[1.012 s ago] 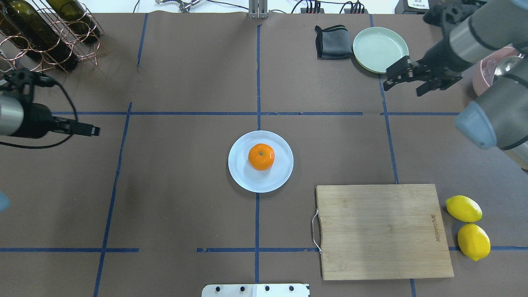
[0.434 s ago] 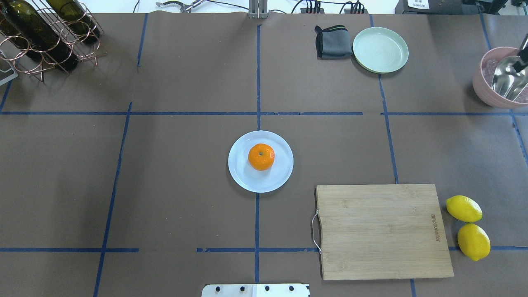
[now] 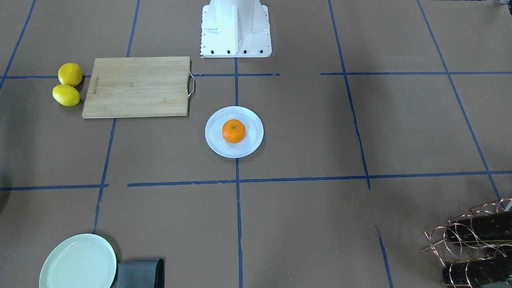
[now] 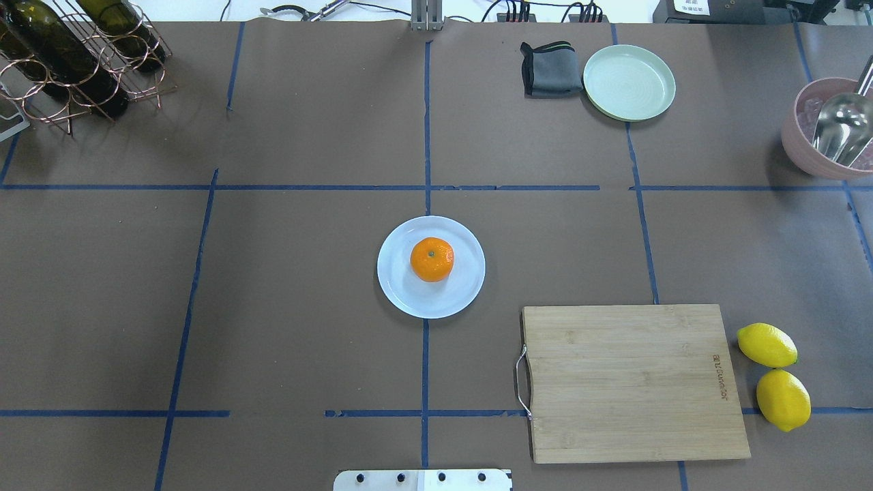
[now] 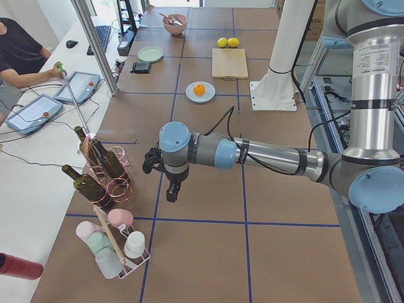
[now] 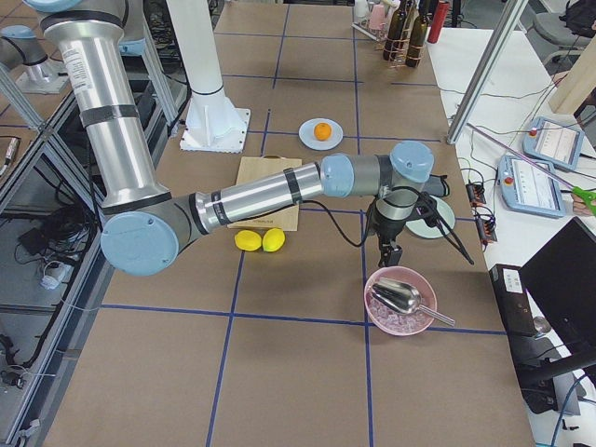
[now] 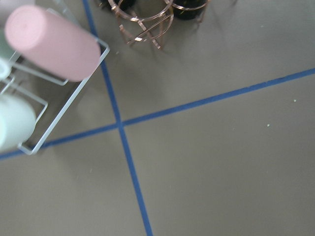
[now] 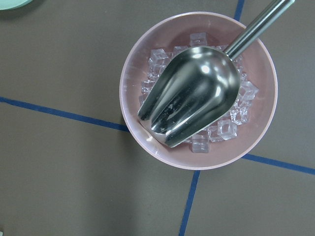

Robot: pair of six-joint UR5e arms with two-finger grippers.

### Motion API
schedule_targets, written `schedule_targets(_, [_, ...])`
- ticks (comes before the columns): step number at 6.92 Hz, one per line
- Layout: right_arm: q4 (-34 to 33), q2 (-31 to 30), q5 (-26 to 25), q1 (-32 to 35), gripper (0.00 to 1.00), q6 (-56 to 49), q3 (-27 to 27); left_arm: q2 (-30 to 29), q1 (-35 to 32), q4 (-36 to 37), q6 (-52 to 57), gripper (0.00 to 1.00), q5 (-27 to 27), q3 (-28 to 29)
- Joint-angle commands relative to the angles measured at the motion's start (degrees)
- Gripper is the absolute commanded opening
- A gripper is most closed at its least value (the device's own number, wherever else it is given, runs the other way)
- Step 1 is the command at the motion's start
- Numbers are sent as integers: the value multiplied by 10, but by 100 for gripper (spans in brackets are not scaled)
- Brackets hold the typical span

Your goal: Pick orange to plate

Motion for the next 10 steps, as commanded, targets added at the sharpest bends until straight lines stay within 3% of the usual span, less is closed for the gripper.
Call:
schedule_targets(1, [3, -16, 7, -1, 100, 2, 2, 16, 0, 24, 4, 100, -3, 0])
schedule_targets(4, [3, -16, 10, -9, 100, 3, 4, 9, 0, 14, 4, 100, -6, 0])
schedule_targets(7, [2, -16, 14, -20, 100, 4, 1, -6, 1, -47, 3, 100, -5, 24])
schedule_targets(10, [3, -15, 35, -28, 100, 13, 5, 24, 13, -41, 4, 100, -5, 12])
